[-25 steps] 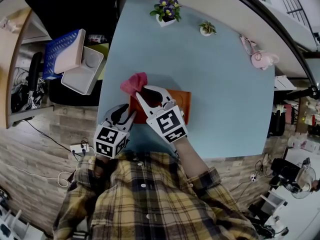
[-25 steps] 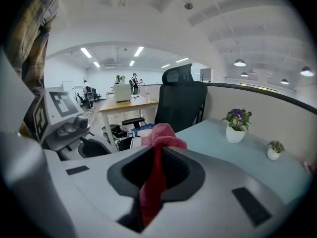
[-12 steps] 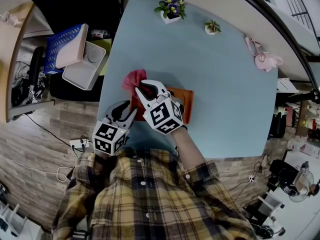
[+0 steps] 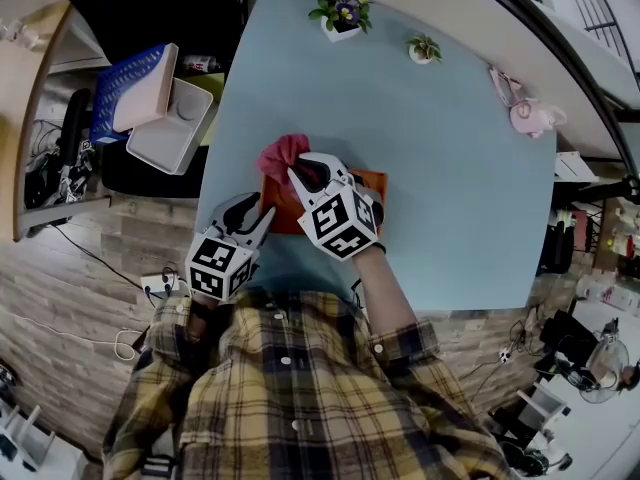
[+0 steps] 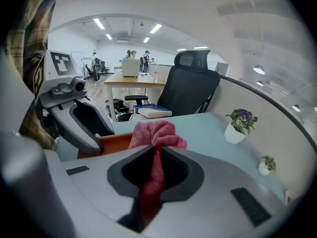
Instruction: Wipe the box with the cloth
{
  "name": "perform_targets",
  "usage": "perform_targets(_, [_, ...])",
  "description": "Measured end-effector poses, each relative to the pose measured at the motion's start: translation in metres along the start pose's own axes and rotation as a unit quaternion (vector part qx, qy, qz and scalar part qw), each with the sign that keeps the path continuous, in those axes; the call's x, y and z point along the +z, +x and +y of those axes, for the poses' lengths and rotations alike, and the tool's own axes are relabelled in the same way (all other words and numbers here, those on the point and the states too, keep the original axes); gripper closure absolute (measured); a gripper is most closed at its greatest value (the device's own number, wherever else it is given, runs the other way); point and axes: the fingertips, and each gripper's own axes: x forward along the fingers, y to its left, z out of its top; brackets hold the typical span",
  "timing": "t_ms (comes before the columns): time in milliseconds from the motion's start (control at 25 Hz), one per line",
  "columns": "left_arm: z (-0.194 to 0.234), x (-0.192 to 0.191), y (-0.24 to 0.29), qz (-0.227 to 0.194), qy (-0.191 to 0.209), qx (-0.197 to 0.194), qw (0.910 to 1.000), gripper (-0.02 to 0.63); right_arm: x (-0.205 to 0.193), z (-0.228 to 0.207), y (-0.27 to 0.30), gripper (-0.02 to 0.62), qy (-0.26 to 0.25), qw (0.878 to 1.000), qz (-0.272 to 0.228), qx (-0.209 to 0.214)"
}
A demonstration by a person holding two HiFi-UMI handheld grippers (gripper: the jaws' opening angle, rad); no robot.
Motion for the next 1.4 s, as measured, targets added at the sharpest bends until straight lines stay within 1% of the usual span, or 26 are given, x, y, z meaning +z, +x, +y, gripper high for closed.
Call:
perform_targets(160, [0.0, 0.0, 0.001, -0.003, 0.001, 0.002, 1.0, 0.471, -0.018, -0.009, -0.012, 0.546, 0.008, 1.0, 0.016, -0.008])
perform_targets(360, [0.0, 0.0, 0.001, -0.002, 0.003, 0.003, 1.0, 0.471, -0.037, -0.021, -0.028, 0.546, 0.039, 0.999, 0.029, -0.018])
perform_targets(560, [0.0, 0.0, 0.001, -0.004, 0.005, 0.004, 1.0, 0.471, -0.061, -0.037, -0.048, 0.546, 0.056, 0.996, 0.053, -0.044])
perform_targets(760, [0.0, 0.0, 0.001, -0.004, 0.006, 0.003, 1.0, 0.471, -0.086, -0.048, -0.064, 0.546, 0.053, 0.993, 0.083, -0.072])
perform_targets(1120, [0.001, 0.0, 0.001, -0.004, 0.006, 0.005, 1.0, 0.471, -0.105, -0.056, -0.079, 0.546, 0.08, 0.987, 0.114, -0.083])
perform_targets(1400, [0.0, -0.001, 0.001, -0.004, 0.007, 0.007, 0.9999, 0.471, -0.113, -0.06, -0.091, 0.546, 0.08, 0.982, 0.134, -0.106])
